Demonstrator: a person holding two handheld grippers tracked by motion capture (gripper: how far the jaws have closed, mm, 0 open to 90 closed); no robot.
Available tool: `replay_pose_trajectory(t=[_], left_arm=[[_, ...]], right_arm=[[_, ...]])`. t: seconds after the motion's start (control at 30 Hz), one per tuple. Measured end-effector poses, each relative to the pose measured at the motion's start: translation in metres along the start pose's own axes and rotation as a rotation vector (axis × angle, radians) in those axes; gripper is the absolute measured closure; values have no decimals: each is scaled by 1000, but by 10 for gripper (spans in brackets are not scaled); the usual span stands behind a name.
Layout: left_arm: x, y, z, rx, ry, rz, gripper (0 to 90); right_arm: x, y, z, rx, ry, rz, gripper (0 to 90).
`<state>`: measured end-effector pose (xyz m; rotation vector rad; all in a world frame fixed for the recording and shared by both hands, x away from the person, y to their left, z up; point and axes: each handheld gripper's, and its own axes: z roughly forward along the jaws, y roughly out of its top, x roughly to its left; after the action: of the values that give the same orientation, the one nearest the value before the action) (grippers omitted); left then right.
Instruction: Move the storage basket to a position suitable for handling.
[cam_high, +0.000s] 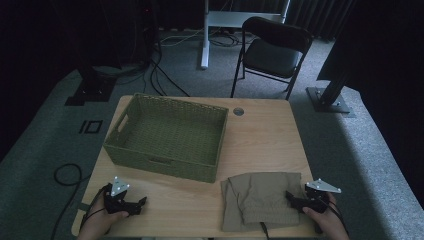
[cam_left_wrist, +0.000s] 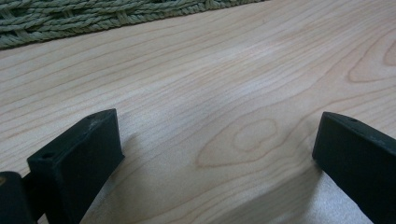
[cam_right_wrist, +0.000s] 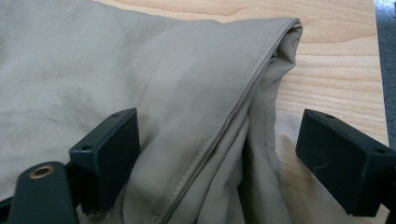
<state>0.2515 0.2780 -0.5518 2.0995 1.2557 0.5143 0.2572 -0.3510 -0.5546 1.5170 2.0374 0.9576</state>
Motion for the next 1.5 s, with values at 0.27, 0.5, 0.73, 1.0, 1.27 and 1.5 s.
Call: replay_pose_trajectory(t=[0.27, 0.5, 0.73, 1.0, 1.27, 1.5], left_arm=[[7, -4, -4, -17, -25, -26, 28], [18, 0, -12, -25, -10, -26, 27], [28, 6, -20, -41, -7, -41, 28], [43, 14, -31, -76, -22, -70, 28], [57, 28, -44, -112, -7, -70, 28], [71, 42, -57, -157, -4, -87, 28]], right_arm=[[-3, 0, -3, -21, 9, 50, 123], [-1, 16, -16, -76, 0, 43, 122], [7, 33, -18, -101, 18, 27, 122], [26, 52, -15, -118, 48, -4, 123], [52, 65, -4, -119, 101, -21, 124], [75, 76, 6, -121, 139, -45, 126]])
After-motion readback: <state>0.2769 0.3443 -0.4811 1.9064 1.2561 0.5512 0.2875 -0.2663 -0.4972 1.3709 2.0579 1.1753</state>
